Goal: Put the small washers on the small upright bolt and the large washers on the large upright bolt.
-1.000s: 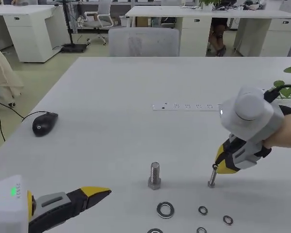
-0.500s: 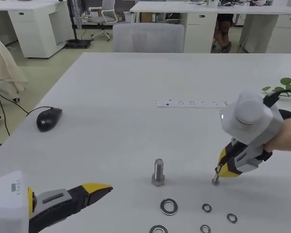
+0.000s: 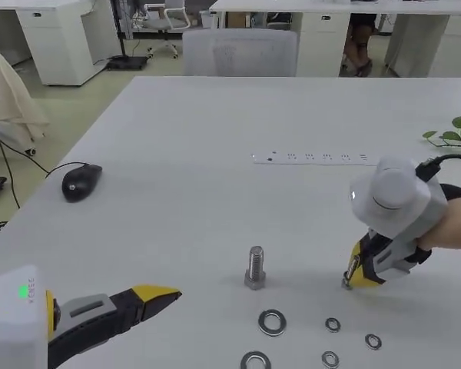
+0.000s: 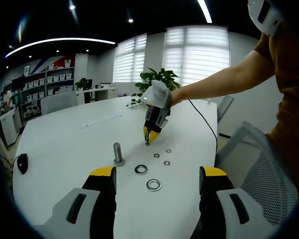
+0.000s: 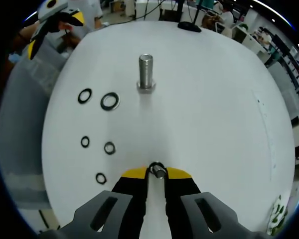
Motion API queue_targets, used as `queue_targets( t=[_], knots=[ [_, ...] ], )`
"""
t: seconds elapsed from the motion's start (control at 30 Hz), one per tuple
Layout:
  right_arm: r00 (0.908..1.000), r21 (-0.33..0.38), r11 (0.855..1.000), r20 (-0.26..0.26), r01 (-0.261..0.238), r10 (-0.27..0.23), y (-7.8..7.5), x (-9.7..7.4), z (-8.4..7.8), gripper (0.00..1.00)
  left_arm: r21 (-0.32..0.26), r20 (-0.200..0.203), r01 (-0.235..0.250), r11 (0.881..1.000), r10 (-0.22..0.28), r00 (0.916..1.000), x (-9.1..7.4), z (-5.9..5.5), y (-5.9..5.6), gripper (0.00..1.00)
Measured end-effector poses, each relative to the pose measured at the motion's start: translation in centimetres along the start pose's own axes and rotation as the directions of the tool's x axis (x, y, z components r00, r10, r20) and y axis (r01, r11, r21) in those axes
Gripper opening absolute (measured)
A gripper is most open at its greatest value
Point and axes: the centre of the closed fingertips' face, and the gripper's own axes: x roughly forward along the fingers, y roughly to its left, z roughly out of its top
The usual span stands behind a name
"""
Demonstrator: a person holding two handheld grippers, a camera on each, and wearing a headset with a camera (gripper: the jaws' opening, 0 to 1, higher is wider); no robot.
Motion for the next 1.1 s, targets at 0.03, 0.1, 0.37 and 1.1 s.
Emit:
queue_targets(
  t=[0.03, 0.1, 0.37, 1.1],
  knots=[
    [1.0, -0.002, 1.0, -0.002, 0.001, -0.001, 0.0, 0.1, 0.0, 0.13, 0.0, 0.0, 0.0, 1.0, 0.0, 1.0, 0.0, 0.0, 0.0, 0.67],
    [1.0, 0.001, 1.0, -0.001, -0.002, 0.002, 0.0, 0.2, -0.1, 0.13, 0.001, -0.003, 0.0, 1.0, 0.0, 1.0, 0.0, 0.0, 0.0, 0.67],
    [1.0, 0.007, 1.0, -0.001, -0.004, 0.004, 0.1, 0.6, -0.4, 0.13, 0.003, -0.003, -0.002, 1.0, 0.002, 1.0, -0.1, 0.1, -0.1, 0.67],
    [0.9998, 0.015, 1.0, 0.017, 0.006, -0.006, 0.6, -0.6, -0.6, 0.17, 0.015, -0.006, -0.004, 1.0, 0.004, 1.0, -0.6, 0.3, -0.3, 0.67]
  ],
)
